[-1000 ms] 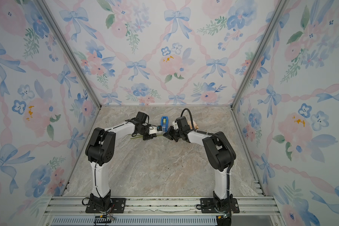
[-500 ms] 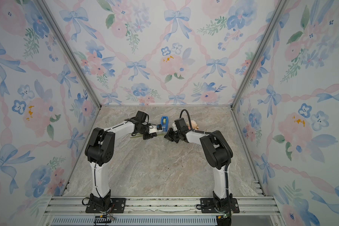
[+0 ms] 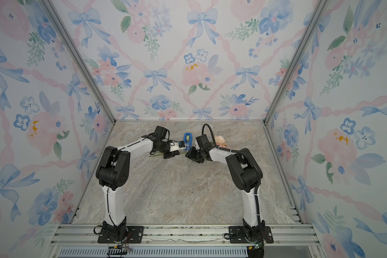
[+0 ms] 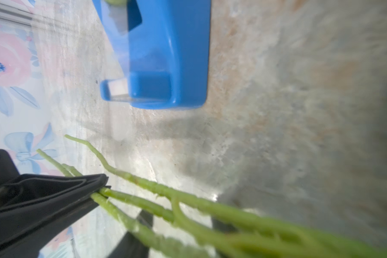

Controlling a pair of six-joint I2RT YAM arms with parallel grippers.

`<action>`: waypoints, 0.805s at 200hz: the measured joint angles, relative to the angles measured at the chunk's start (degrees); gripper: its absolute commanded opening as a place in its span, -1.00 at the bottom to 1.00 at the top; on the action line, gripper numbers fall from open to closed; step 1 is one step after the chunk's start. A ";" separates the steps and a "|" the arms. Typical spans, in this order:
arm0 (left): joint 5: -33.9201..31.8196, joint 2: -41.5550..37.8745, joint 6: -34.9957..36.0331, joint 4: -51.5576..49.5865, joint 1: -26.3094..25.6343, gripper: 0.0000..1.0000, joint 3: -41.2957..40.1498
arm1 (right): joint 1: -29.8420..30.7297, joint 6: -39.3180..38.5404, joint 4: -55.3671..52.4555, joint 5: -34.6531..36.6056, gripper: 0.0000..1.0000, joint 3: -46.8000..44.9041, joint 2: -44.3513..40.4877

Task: Wrap bouquets with tape
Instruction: Stick the tape to the bouquet.

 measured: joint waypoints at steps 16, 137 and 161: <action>-0.02 0.00 0.00 0.02 0.00 -1.00 0.00 | 0.87 -3.48 -2.01 3.63 0.33 -2.45 -2.93; 0.02 -0.02 -0.07 0.00 0.28 -1.00 0.15 | 5.11 -47.89 18.71 19.41 0.34 -25.11 -22.67; 0.50 -0.02 -0.44 0.00 0.33 -1.00 0.50 | 3.87 -60.48 23.85 15.26 0.25 -25.59 -21.55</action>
